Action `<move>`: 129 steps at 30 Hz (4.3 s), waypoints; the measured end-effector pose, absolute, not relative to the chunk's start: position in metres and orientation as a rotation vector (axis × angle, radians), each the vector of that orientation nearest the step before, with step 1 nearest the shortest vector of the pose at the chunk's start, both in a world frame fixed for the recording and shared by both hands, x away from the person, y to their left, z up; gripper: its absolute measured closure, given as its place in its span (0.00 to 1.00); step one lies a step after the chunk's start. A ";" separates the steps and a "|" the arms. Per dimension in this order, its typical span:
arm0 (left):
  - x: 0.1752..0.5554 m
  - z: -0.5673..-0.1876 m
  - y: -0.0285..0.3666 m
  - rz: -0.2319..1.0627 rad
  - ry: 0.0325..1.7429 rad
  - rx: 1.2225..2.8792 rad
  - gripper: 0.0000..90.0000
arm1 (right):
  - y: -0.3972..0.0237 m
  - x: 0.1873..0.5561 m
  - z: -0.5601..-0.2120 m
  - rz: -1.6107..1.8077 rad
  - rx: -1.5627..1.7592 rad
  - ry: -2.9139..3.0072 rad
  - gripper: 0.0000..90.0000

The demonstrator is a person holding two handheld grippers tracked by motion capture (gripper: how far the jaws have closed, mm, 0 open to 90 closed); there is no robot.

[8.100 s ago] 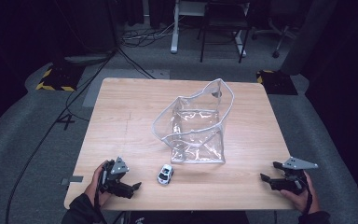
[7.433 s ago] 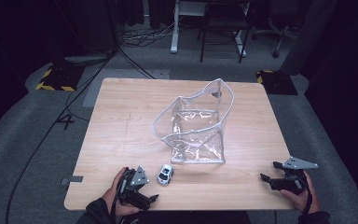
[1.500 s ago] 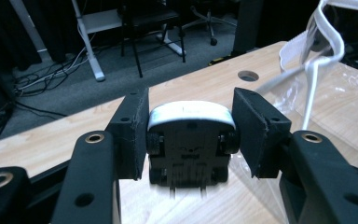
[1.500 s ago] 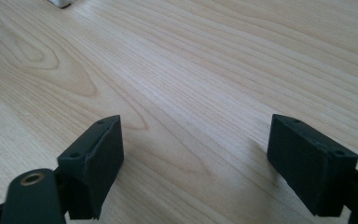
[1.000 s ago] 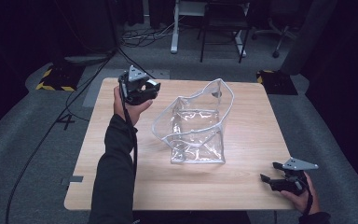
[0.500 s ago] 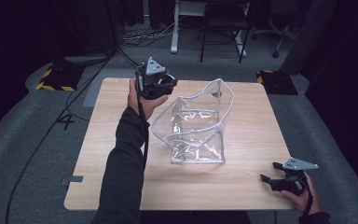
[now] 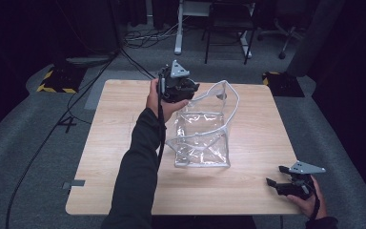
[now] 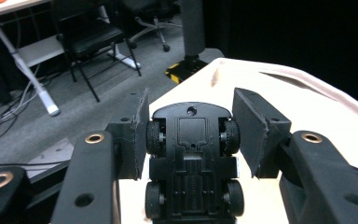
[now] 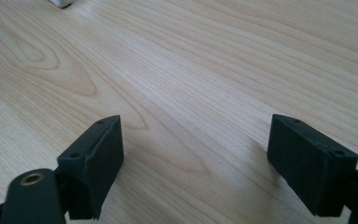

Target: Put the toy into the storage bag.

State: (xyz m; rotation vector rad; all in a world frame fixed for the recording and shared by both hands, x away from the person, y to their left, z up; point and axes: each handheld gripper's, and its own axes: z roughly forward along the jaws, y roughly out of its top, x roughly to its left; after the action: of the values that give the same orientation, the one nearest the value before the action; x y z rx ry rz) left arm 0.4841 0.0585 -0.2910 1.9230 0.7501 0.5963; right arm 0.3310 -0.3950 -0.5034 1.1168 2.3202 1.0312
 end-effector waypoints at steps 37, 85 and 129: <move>0.483 -0.317 -0.009 0.477 0.599 2.229 0.54 | -0.395 0.331 -0.504 1.031 1.112 2.320 0.21; 0.477 -0.332 0.023 0.387 0.525 2.511 0.54 | -0.395 0.331 -0.503 1.031 1.117 2.320 0.21; 0.491 -0.337 0.014 0.454 0.605 2.491 0.54 | -0.395 0.331 -0.503 1.030 1.113 2.322 0.21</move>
State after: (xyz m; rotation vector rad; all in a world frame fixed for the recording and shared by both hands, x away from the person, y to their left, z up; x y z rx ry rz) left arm 0.4911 0.0144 -0.3373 2.4911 0.6054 0.4543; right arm 0.3309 -0.3952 -0.5034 1.1134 2.3217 1.0303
